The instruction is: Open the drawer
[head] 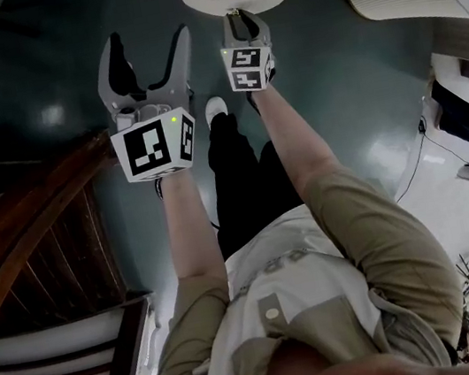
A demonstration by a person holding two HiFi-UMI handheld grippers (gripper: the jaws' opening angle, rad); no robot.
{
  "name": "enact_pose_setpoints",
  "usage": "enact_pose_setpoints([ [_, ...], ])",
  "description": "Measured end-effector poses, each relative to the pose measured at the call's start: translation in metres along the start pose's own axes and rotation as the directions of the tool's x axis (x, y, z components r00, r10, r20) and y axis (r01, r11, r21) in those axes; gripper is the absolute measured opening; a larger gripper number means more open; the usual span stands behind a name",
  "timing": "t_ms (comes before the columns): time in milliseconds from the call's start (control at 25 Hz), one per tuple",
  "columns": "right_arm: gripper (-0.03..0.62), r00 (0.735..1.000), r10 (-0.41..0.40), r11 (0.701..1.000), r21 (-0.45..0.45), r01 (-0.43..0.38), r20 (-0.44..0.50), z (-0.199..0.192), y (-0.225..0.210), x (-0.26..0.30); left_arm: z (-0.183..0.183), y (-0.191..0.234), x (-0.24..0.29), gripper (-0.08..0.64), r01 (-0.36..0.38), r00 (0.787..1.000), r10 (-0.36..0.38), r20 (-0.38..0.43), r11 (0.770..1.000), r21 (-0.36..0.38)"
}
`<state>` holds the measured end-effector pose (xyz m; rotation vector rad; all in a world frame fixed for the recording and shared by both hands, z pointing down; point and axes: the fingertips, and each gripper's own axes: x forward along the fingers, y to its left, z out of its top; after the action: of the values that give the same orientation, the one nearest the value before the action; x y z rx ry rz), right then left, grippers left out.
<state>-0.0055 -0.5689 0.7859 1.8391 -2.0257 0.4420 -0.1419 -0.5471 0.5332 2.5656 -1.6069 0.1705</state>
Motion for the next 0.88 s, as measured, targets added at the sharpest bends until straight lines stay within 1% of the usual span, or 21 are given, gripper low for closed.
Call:
enact_pose_setpoints([
  [320, 0.103, 1.000, -0.005, 1.000, 0.017, 0.006, -0.009, -0.001, -0.002, -0.004, 0.001, -0.005, -0.001, 0.400, 0.000, 1.000, 0.000, -0.003, 1.000, 0.000],
  [560, 0.103, 1.000, -0.006, 1.000, 0.014, 0.006, 0.011, -0.001, 0.003, -0.008, -0.001, -0.001, -0.002, 0.400, -0.004, 1.000, 0.004, -0.004, 1.000, 0.001],
  [880, 0.103, 1.000, -0.005, 1.000, 0.025, 0.005, -0.001, -0.006, 0.006, -0.017, 0.001, 0.000, -0.005, 0.400, -0.005, 1.000, 0.005, -0.005, 1.000, 0.003],
])
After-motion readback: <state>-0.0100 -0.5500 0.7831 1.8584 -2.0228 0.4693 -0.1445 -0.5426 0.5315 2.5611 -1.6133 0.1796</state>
